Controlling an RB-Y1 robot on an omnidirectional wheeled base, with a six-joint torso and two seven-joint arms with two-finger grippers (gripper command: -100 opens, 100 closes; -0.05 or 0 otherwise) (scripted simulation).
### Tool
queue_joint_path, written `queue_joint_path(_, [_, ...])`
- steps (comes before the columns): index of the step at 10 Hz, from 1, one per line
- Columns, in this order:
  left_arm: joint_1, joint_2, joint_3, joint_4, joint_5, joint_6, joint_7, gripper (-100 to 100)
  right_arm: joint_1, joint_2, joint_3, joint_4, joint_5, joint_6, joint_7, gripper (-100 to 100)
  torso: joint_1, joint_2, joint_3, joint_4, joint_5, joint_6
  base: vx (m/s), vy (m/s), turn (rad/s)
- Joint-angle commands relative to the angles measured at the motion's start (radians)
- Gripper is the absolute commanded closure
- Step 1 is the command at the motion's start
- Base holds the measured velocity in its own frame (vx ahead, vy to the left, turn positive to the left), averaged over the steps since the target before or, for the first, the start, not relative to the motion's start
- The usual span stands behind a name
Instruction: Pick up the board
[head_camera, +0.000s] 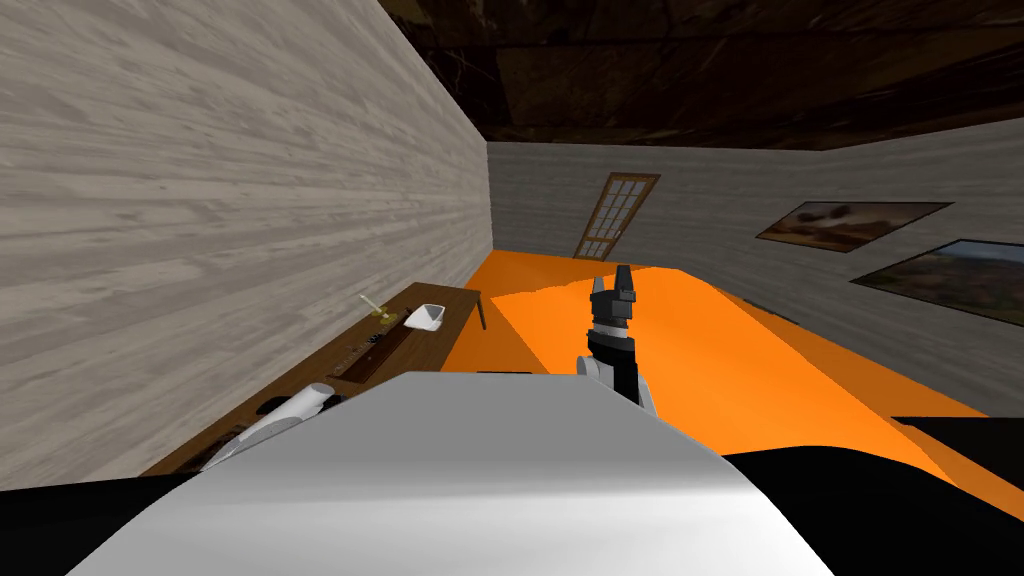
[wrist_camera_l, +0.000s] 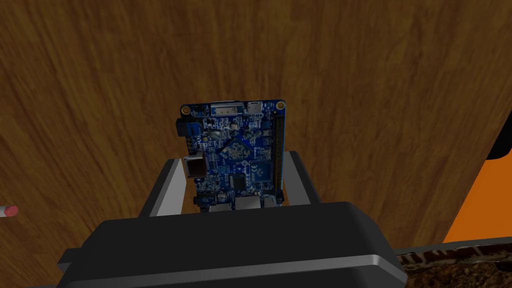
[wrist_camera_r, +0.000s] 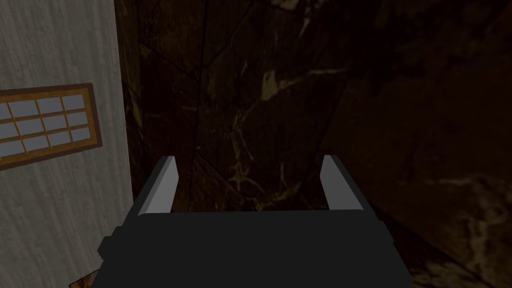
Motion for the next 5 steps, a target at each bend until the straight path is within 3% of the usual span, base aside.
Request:
queue_joint_path(1, [-0.026, 0.012, -0.011, 0.037, -0.001, -0.007, -0.008, 100, 0.000, 0.000, 0.000, 0.000, 0.000, 0.000, 0.000, 0, 0.000, 0.000, 0.000, 0.000, 0.000, 0.000, 0.014, -0.001, 0.098])
queue_joint_path(3, [-0.072, 0.001, -0.065, 0.002, -0.032, 0.023, 0.018, 100, 0.000, 0.000, 0.000, 0.000, 0.000, 0.000, 0.000, 0, 0.001, -0.001, 0.000, 0.000, 0.000, 0.002, 0.018, 0.009, 0.243])
queue_joint_path(4, [-0.072, 0.001, -0.065, 0.002, -0.032, 0.023, 0.018, 100, 0.000, 0.000, 0.000, 0.000, 0.000, 0.000, 0.000, 0, 0.001, -0.001, 0.000, 0.000, 0.001, 0.000, 0.018, 0.003, 0.133])
queue_joint_path(5, [-0.095, -0.004, -0.091, -0.016, -0.047, 0.038, 0.031, 100, 0.000, 0.000, 0.000, 0.000, 0.000, 0.000, 0.000, 0, 0.001, -0.001, 0.000, 0.000, 0.001, 0.002, 0.014, 0.005, 0.167])
